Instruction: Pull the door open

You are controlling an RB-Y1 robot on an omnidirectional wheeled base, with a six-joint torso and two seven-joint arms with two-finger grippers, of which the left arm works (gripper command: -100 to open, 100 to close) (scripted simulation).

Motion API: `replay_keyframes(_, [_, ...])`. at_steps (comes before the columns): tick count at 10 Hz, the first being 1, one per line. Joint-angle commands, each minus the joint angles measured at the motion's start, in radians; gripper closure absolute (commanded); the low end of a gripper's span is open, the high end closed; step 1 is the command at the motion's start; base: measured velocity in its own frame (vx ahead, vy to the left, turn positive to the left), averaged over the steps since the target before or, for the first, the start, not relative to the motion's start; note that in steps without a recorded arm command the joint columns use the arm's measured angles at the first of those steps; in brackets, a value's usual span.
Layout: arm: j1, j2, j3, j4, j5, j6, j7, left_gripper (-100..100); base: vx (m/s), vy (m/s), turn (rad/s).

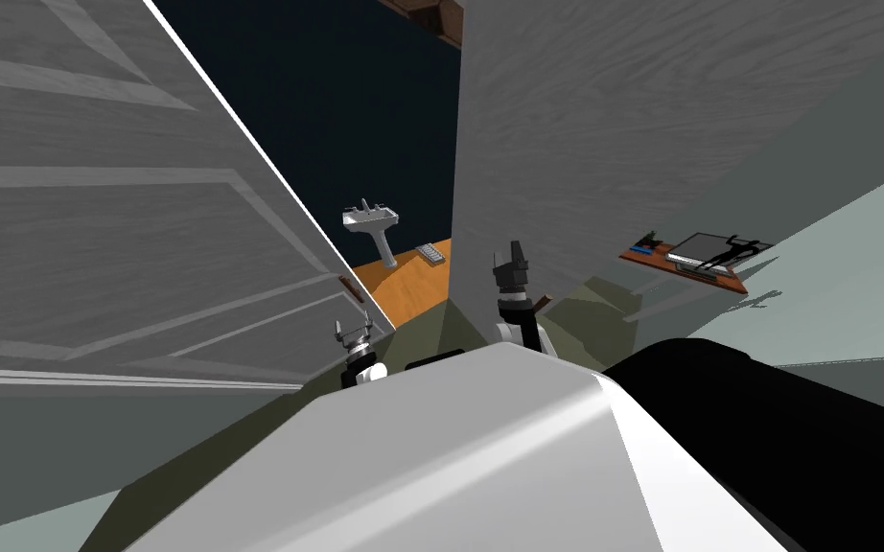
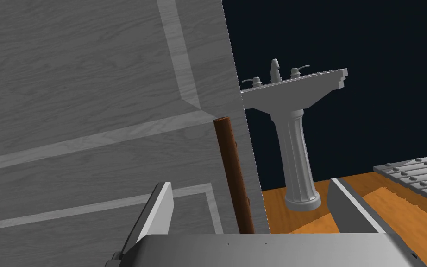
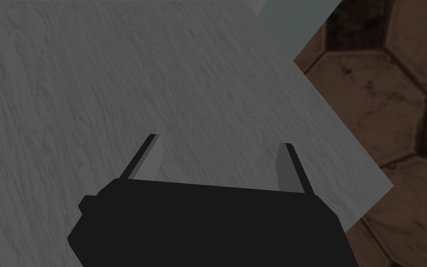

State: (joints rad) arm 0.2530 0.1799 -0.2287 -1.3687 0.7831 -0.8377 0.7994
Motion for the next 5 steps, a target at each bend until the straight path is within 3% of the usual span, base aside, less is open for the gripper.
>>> replay_keyframes(1, [-0.008,0.005,-0.005,0.028,0.011,-0.011,0.018,-100,0.063,0.031,-0.017])
replay_keyframes(5, [-0.032,0.017,-0.031,0.12,0.079,-0.038,0.076,-100,0.062,0.048,-0.075])
